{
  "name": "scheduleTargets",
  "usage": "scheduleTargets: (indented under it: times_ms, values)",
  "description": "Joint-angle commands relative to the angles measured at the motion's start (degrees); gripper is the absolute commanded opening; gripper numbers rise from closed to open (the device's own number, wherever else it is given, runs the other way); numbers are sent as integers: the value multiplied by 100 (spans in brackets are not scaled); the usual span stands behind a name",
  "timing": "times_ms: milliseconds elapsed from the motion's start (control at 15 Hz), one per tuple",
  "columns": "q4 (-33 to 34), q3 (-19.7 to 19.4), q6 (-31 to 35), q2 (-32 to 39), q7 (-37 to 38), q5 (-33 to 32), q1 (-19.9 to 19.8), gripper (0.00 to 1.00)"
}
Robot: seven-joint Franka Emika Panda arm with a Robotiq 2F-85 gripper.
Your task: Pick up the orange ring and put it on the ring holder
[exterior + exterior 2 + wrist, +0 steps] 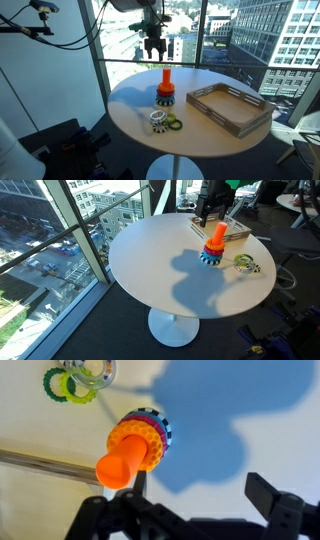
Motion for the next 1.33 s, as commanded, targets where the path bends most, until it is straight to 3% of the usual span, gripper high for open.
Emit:
scheduleTargets:
  times_ms: [0, 400, 867, 1267]
  values:
    - [-316, 122, -290, -447, -421, 442, -167, 100]
    - [-925, 96, -574, -1197, -599, 779, -247, 100]
    - [-1841, 73, -829, -2517, -454, 757, -366, 100]
    - [-2227, 52, -1075, -3468, -410, 833, -508, 100]
